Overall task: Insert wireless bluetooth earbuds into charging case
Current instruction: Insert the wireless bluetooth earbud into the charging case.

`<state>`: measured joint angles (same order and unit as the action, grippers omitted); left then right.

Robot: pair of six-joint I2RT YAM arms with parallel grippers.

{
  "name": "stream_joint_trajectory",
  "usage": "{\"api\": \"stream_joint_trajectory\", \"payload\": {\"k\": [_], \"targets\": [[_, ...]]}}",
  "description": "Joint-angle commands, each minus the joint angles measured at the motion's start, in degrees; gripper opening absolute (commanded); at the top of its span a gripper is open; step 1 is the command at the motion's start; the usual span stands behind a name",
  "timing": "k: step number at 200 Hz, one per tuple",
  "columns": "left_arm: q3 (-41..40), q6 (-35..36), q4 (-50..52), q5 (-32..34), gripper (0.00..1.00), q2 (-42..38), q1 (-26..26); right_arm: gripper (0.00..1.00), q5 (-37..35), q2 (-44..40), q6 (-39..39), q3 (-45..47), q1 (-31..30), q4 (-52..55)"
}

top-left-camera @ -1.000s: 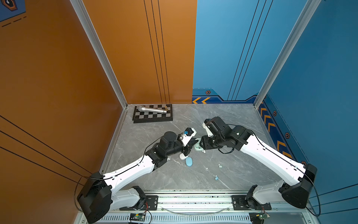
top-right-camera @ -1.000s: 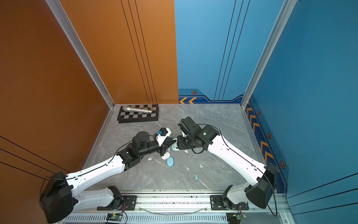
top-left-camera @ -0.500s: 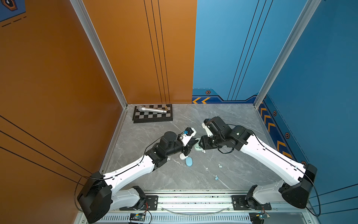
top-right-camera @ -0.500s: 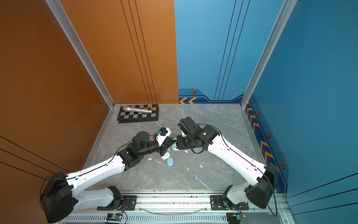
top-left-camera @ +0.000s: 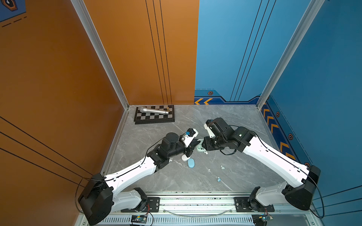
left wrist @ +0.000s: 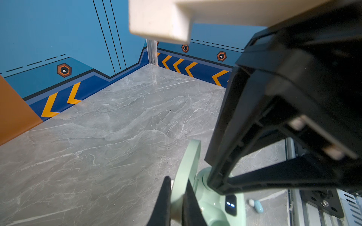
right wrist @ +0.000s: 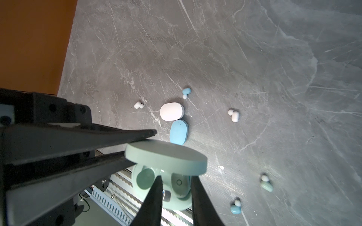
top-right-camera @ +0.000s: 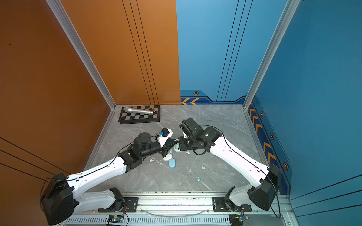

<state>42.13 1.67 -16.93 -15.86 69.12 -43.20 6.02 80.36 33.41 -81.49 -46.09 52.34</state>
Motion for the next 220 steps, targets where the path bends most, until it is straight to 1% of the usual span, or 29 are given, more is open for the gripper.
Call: {"api": "stream_joint_trajectory", "payload": {"k": [1, 22, 42, 45, 56, 81, 92, 105, 118, 137, 158, 173, 185, 202, 220], "targets": [[2.0, -0.8, -1.2, 0.9, 0.0, -0.1, -0.3, 0.32, -0.7, -1.6, 0.1, -0.9, -0.2, -0.2], [1.8, -0.7, -1.3, 0.8, 0.0, -0.4, -0.2, 0.38, 0.0, -3.6, 1.8, -1.7, 1.6, -0.2], [1.6, 0.2, -1.2, 0.5, 0.0, -1.0, -0.2, 0.42, 0.7, -8.5, 4.9, -0.6, 5.4, -0.1], [1.5, 0.5, -1.2, 0.2, 0.0, -1.1, -0.2, 0.43, 1.1, -9.4, 5.4, -0.2, 7.6, 0.0], [1.2, 2.1, -1.7, -1.7, 0.0, -1.7, -0.2, 0.47, 2.5, -12.7, 7.6, 2.2, 11.8, 0.5], [-0.6, 3.3, -4.7, -4.2, 0.0, -2.9, -0.3, 0.48, 5.2, -18.4, 10.7, 9.3, 21.7, 6.1], [-0.8, 3.0, -4.7, -4.2, 0.0, -3.4, -0.3, 0.48, 6.1, -19.2, 10.9, 12.6, 24.8, 9.2], [-1.3, 2.5, -4.7, -4.1, 0.0, -4.2, -0.3, 0.48, 6.6, -19.3, 11.0, 16.3, 26.6, 11.6], [-1.9, 1.9, -4.7, -3.6, 0.0, -5.1, -0.4, 0.48, 7.0, -18.5, 9.8, 19.4, 26.4, 12.3], [-2.9, 0.8, -4.7, -2.7, 0.0, -6.5, -0.5, 0.5, 6.4, -15.8, 5.3, 21.3, 24.4, 12.4], [-4.2, -0.3, -4.6, -1.8, 0.0, -7.9, -0.9, 0.53, 2.9, -11.2, -0.7, 20.9, 20.2, 12.7], [-5.3, -0.9, -4.6, -0.8, 0.0, -8.8, -1.1, 0.56, 0.3, -7.1, -1.0, 20.1, 17.7, 14.0], [-5.9, -1.2, -4.6, 0.1, 0.0, -9.5, -1.2, 0.58, 1.5, -4.5, 2.7, 20.1, 17.2, 14.1], [-6.5, -1.4, -4.6, 1.2, 0.0, -10.1, -1.3, 0.58, 2.8, -4.0, 14.3, 23.5, 16.6, 10.7], [-7.0, -1.4, -4.7, 1.8, 0.0, -10.3, -1.4, 0.58, 3.9, -7.2, 26.4, 28.8, 16.0, 3.6]]}}
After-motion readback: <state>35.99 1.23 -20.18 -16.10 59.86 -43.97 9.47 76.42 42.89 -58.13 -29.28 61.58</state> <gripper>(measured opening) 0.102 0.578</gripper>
